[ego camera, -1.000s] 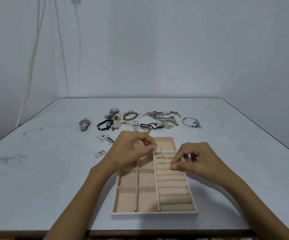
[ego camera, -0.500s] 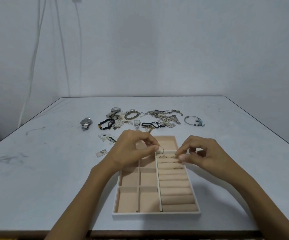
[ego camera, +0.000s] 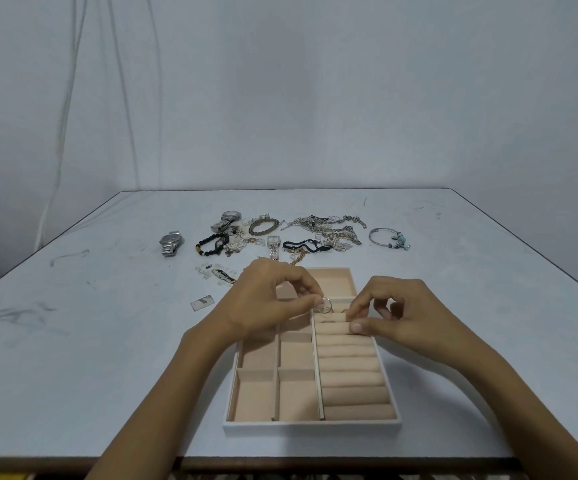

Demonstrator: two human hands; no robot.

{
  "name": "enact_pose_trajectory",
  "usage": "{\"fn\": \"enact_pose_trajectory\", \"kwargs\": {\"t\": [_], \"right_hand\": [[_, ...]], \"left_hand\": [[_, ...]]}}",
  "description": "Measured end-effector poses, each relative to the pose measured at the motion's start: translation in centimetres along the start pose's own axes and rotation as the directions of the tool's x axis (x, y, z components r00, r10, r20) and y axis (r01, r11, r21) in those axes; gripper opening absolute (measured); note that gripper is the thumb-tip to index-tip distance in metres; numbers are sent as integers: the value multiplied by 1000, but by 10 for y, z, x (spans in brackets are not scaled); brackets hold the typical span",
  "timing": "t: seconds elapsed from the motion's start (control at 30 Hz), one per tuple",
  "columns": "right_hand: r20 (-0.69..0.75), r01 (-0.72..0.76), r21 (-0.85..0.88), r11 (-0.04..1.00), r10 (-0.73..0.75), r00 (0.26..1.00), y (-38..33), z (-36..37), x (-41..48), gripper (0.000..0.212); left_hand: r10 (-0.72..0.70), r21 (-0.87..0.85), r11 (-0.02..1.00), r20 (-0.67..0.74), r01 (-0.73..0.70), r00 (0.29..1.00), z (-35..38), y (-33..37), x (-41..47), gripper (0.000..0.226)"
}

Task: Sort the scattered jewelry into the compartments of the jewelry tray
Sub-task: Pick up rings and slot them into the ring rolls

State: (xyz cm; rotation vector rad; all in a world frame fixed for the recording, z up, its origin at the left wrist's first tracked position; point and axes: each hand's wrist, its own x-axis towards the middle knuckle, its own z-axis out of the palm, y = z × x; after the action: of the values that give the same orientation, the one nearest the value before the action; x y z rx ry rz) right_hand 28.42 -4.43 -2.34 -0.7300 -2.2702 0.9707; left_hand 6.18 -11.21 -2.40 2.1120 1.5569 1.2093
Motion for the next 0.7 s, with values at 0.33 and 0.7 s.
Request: {"fn": "enact_pose_trajectory", "kwargs": {"t": [0.33,0.7], "right_hand": [[-108,-12,25,1000,14,994,3,-3,0,6],[22,-244,-488,838,291,956,29,1,-21,55]], "left_hand": [[80,113,990,78,-88,994,3,9,-1,5],[180,215,953,159,-212,971,5,13,-2,9]]}}
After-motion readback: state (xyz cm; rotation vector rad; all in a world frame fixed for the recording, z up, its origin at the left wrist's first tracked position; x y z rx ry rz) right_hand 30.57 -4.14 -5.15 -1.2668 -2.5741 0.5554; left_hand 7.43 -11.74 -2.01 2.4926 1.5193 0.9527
